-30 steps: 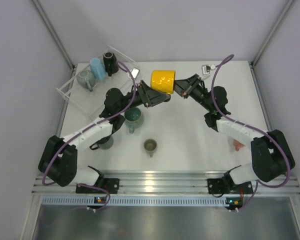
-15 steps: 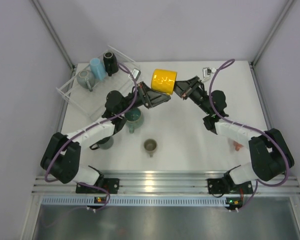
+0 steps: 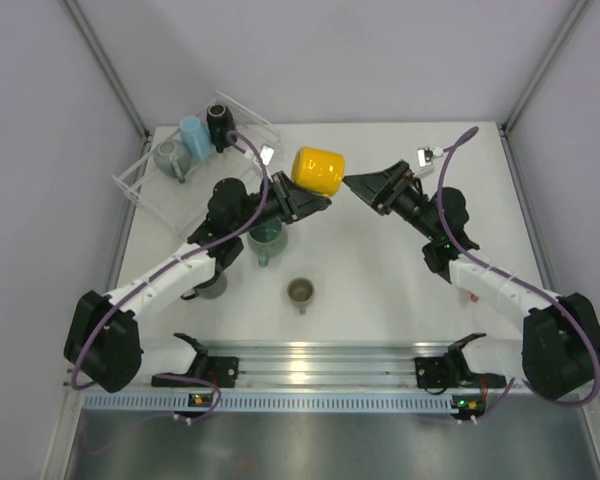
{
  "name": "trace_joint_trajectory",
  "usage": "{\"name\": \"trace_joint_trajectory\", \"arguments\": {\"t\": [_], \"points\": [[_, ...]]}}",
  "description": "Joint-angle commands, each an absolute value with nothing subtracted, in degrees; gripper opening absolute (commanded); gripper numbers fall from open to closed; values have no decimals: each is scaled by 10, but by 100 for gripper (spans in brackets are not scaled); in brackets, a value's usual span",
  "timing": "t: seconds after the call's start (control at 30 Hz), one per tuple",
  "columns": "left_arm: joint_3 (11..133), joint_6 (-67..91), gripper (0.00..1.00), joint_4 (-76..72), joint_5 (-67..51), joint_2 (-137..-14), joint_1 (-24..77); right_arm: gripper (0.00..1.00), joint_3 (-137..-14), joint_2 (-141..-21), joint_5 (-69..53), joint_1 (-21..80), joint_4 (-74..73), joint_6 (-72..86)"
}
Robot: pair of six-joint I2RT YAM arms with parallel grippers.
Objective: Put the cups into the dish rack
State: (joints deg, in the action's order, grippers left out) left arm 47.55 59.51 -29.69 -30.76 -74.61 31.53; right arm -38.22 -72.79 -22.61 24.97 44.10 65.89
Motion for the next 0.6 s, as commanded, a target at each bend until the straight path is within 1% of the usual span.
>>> {"name": "trace_joint_trajectory", "arguments": {"t": [0.0,0.13,0.23,0.3,0.4,0.43,0.57], "points": [[523,470,0,-177,-200,-695,312,99,-392,-658,-208,241,366,600],[593,383,0,-36,-97,-684,309,99,-418,-610,-170,234,262,548],[628,327,0,67,-7,-688,297,99,-437,-588,-152,231,216,521],[656,311,0,98,50,-695,283,99,-440,-577,-153,229,210,512],[672,300,0,141,60,-707,233,99,-441,-570,-160,223,202,507],[674,299,0,147,59,-709,198,99,-441,-570,-161,220,201,506],[682,294,0,182,61,-736,109,99,-439,-565,-177,208,195,498]]}}
